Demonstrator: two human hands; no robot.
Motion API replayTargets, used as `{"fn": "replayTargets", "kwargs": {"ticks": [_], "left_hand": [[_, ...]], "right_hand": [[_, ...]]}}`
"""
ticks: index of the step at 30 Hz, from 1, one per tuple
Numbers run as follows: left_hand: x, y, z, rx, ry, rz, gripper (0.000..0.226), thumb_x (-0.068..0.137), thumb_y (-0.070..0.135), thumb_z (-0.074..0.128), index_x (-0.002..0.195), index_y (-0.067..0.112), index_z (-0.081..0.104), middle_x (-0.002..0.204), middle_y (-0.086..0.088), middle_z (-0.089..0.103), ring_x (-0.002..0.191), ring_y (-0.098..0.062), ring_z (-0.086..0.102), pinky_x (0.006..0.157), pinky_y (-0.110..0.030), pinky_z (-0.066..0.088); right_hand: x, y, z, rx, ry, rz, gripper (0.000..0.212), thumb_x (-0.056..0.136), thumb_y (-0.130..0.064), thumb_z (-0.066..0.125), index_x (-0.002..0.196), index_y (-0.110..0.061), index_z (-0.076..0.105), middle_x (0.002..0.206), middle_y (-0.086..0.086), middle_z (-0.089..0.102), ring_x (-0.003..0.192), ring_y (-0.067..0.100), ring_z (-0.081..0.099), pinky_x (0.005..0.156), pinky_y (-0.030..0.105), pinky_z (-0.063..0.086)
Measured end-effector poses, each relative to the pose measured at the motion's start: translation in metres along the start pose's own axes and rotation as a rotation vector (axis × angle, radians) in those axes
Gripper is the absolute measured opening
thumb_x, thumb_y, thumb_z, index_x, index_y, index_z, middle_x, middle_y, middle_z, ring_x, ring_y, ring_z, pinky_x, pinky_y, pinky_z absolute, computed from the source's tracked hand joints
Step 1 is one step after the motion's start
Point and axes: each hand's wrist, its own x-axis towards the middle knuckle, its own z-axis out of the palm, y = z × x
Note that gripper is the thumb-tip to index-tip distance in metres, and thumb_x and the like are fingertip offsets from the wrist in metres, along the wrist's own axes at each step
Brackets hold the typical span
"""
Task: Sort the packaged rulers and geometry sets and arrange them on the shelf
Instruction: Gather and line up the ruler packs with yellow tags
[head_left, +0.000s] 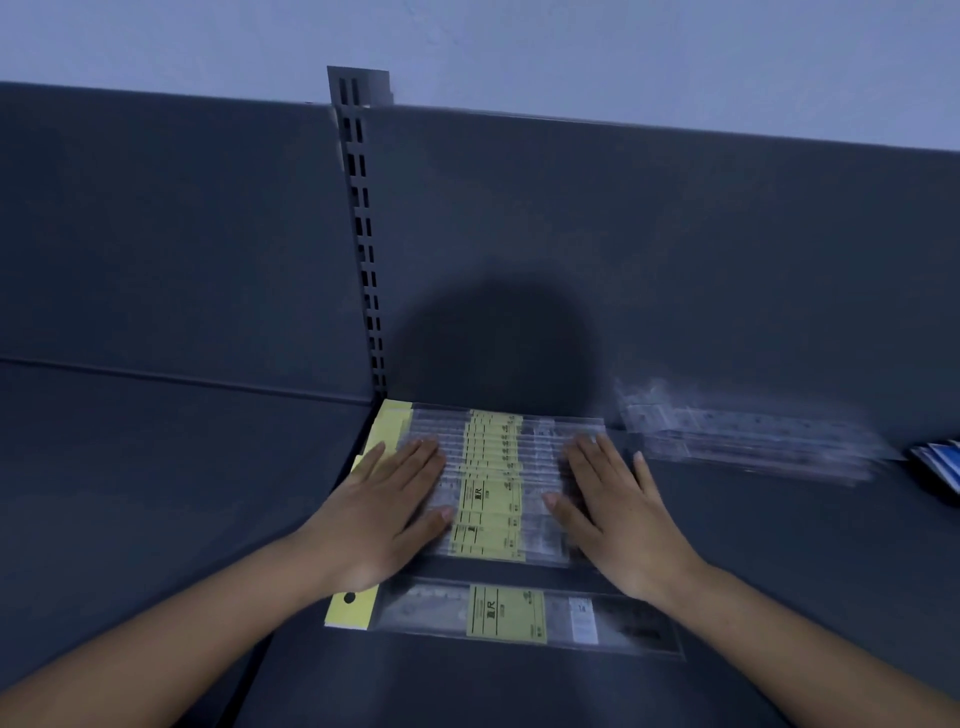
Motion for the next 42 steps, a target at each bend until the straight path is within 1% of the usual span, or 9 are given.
{"fn": "replayTargets", "kwargs": {"ticks": [3,5,7,9,15,26,32,39,42], "left_hand": [[-0.011,0.003,-0.008,-0.07,0.131,0.049,0.097,0.07,0.077,-0.014,0.149,0.023,-0.003,0.152,0.015,-0.011,0.139,0.004,-0.016,0.106,-0.01,-0.023],[-0.026,0.009,-0.018,-0.202,0.177,0.091,0.08,0.08,0.074,0.013,0.145,0.03,0.029,0.147,0.024,0.023,0.136,0.008,0.018,0.109,-0.005,0.003],[-0.04,0.017,-0.027,-0.254,0.128,0.193,0.047,0.083,0.068,0.035,0.114,0.038,0.054,0.11,0.029,0.052,0.105,0.01,0.044,0.095,-0.011,0.028],[-0.048,0.024,-0.026,-0.182,0.089,0.301,0.036,0.083,0.065,0.044,0.098,0.036,0.058,0.092,0.021,0.05,0.091,0.006,0.041,0.089,-0.017,0.029],[-0.049,0.023,-0.018,-0.135,0.043,0.287,0.039,0.081,0.062,0.048,0.111,0.037,0.052,0.107,0.019,0.042,0.096,0.004,0.035,0.091,-0.017,0.026],[-0.045,0.028,-0.02,-0.326,-0.06,0.196,0.026,0.08,0.039,0.068,0.103,0.031,0.059,0.096,0.017,0.047,0.095,0.004,0.041,0.086,-0.017,0.038],[-0.049,0.028,-0.02,-0.352,-0.069,0.19,0.02,0.077,0.042,0.07,0.093,0.034,0.062,0.087,0.018,0.052,0.088,0.004,0.046,0.079,-0.017,0.042],[-0.059,0.035,-0.021,-0.253,-0.03,0.234,0.016,0.081,0.044,0.063,0.094,0.033,0.062,0.076,0.023,0.051,0.08,0.009,0.047,0.071,-0.01,0.037],[-0.056,0.033,-0.017,-0.244,0.145,0.229,0.018,0.082,0.049,0.057,0.091,0.033,0.06,0.079,0.022,0.047,0.083,0.007,0.043,0.072,-0.011,0.033]], "right_hand": [[-0.017,-0.006,-0.016,0.149,0.056,-0.114,0.081,0.081,-0.073,0.011,0.144,-0.025,0.031,0.15,-0.015,0.026,0.14,0.003,0.018,0.118,0.028,0.013],[-0.034,-0.006,-0.024,0.157,-0.021,-0.213,0.053,0.084,-0.066,0.033,0.113,-0.028,0.058,0.117,-0.015,0.055,0.108,0.001,0.048,0.097,0.025,0.039],[-0.049,-0.003,-0.025,0.005,-0.005,-0.329,0.043,0.081,-0.066,0.043,0.099,-0.031,0.062,0.102,-0.016,0.051,0.093,0.001,0.047,0.084,0.021,0.043],[-0.058,-0.002,-0.025,-0.08,0.021,-0.375,0.045,0.079,-0.069,0.046,0.1,-0.034,0.062,0.103,-0.016,0.047,0.091,0.002,0.045,0.079,0.017,0.042],[-0.056,0.002,-0.028,-0.088,-0.129,-0.361,0.07,0.077,-0.081,0.032,0.128,-0.035,0.049,0.112,-0.017,0.038,0.102,0.0,0.034,0.088,0.014,0.032],[-0.038,0.014,-0.014,-0.161,0.285,-0.405,0.036,0.085,-0.042,0.042,0.098,-0.024,0.07,0.099,-0.012,0.062,0.09,0.008,0.052,0.077,0.021,0.042],[-0.039,0.015,-0.014,-0.147,0.236,-0.577,0.017,0.072,-0.015,0.066,0.086,-0.018,0.074,0.088,-0.006,0.069,0.072,0.012,0.064,0.063,0.025,0.053],[-0.048,0.016,-0.02,-0.202,0.153,-0.67,0.016,0.083,-0.019,0.058,0.091,-0.018,0.072,0.093,-0.005,0.066,0.078,0.012,0.062,0.069,0.022,0.05],[-0.051,0.011,-0.021,-0.141,0.127,-0.609,0.025,0.09,-0.032,0.049,0.087,-0.023,0.072,0.103,-0.005,0.067,0.095,0.01,0.062,0.077,0.021,0.052]]}}
